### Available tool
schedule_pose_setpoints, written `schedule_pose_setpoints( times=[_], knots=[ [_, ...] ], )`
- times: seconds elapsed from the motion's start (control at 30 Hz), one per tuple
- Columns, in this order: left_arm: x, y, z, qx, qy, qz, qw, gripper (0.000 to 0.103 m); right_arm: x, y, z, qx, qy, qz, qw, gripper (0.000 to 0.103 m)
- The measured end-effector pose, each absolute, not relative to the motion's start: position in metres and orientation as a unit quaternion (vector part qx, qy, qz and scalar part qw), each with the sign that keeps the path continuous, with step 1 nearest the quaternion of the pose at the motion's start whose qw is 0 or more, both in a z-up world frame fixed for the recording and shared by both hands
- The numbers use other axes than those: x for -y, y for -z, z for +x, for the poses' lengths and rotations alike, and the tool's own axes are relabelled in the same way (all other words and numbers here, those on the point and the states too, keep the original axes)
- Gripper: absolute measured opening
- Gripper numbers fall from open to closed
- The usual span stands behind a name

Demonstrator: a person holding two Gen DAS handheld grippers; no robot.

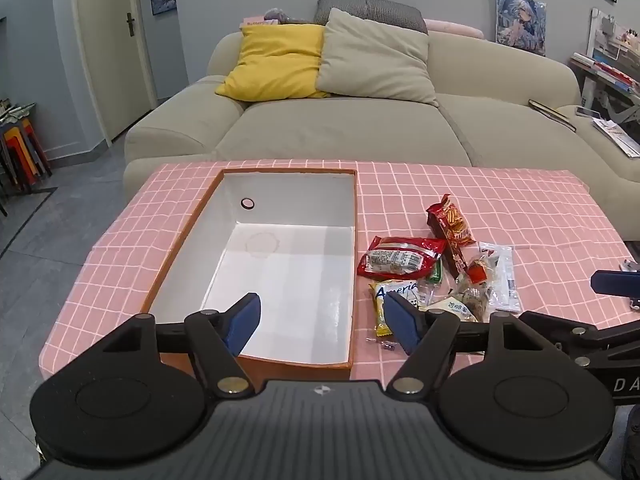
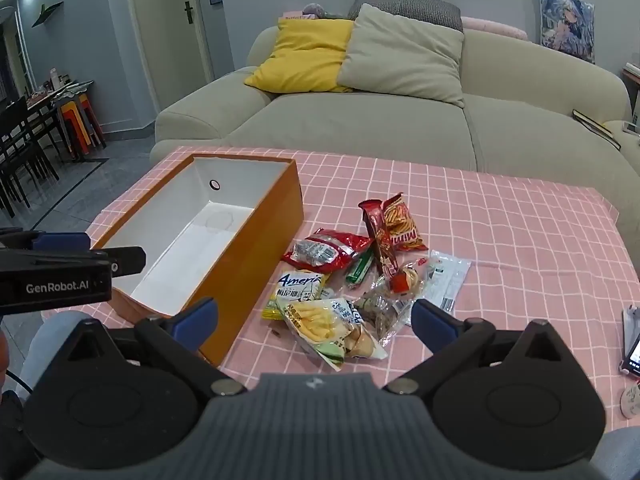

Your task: Organize snacks

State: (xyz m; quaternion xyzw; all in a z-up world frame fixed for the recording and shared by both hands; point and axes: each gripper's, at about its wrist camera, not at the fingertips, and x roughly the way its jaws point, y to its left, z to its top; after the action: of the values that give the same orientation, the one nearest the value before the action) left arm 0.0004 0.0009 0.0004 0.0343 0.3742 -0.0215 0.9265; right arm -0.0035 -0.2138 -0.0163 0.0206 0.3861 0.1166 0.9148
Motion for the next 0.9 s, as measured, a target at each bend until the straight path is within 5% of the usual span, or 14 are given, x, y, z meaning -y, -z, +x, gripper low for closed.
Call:
schedule_pose_setpoints(
  times=[0.9],
  knots=[
    [0.000, 0.005, 0.002, -0.395, 0.014, 0.034, 0.918, 0.083, 0.200, 0.017, -0.006, -0.372, -0.123, -0.007, 0.920, 0.099]
  ],
)
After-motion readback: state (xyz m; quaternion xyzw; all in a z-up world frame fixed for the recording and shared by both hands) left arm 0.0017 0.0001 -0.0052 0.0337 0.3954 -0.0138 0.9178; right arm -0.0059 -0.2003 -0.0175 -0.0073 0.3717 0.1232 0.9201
